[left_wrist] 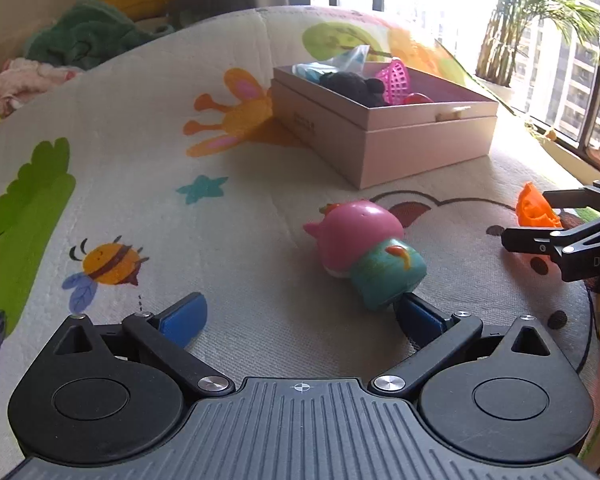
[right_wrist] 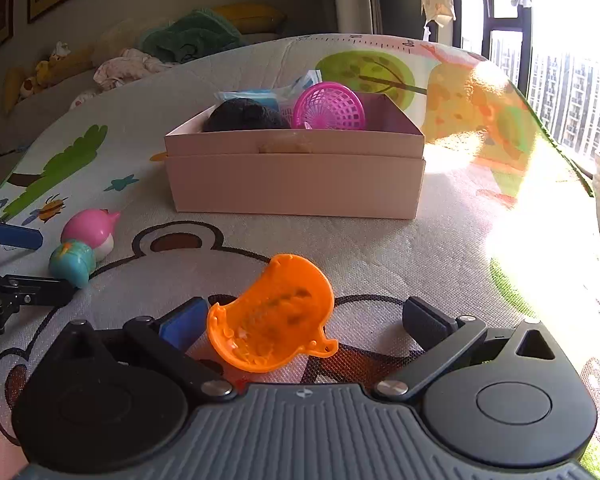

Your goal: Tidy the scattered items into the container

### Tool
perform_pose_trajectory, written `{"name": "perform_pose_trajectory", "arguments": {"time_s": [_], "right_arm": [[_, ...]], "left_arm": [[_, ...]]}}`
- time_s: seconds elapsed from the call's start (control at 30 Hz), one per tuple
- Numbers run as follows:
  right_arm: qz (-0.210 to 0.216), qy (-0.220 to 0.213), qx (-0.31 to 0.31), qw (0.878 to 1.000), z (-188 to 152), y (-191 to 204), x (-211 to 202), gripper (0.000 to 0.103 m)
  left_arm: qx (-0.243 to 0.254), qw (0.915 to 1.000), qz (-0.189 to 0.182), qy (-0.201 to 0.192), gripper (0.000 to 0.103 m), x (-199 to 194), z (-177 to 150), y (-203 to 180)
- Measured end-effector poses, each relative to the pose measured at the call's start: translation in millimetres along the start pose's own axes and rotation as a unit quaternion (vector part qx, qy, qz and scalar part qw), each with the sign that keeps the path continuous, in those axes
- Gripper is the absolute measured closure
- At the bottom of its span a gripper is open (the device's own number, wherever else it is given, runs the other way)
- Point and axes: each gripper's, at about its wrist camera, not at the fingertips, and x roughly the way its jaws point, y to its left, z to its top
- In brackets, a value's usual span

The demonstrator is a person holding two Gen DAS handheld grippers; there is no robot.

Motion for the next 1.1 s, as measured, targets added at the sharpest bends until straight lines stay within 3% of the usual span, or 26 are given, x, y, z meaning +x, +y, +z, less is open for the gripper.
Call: {"name": "perform_pose_trajectory", "arguments": {"time_s": [0.13,0.37,0.47,0.53,0.6,0.77,1.0,1.1], "right_arm": [[0.001,0.001,0.001,1.0,0.2,0.2,-4.0,0.0],[0.034,-0.044,-0.012,0.998,-0.6,13.9,-25.4,0.002],[0.031,-0.026,-0.005,0.999,4.2,14.0,-17.3,0.019],[0.027,-0.007,0.005,1.0,5.4,10.6,-11.2,0.04],[0.021,-0.007,0.008,1.0,4.8,8.4,-12.4,0.05],[0.017,-0.013,0.004,1.0,3.4,6.3,-20.7,0.051],[0.019,-0.023,-0.01,1.0,3.7,13.6,-25.8,0.051],[0.017,-0.026,-0.018,0.999,1.7,14.3,-28.3,0.051]], "left_arm": [[0.009,0.9999,0.01,-0.004,0.0,-0.9,-2.1,-3.7],[0.002,1.0,0.006,-0.008,0.0,-1.1,-2.9,-2.5],[-0.001,1.0,0.003,-0.008,0.0,-1.3,-2.4,-1.6],[-0.007,0.9999,-0.001,-0.008,0.0,-1.8,-1.4,0.2],[-0.02,0.9997,-0.008,-0.007,0.0,-3.7,-0.3,2.0],[-0.061,0.9952,-0.076,-0.008,0.0,-9.0,9.8,-7.1],[-0.055,0.9982,-0.025,-0.001,0.0,10.2,32.5,-27.1],[-0.06,0.9978,-0.026,-0.002,0.0,12.6,33.4,-27.4]]}}
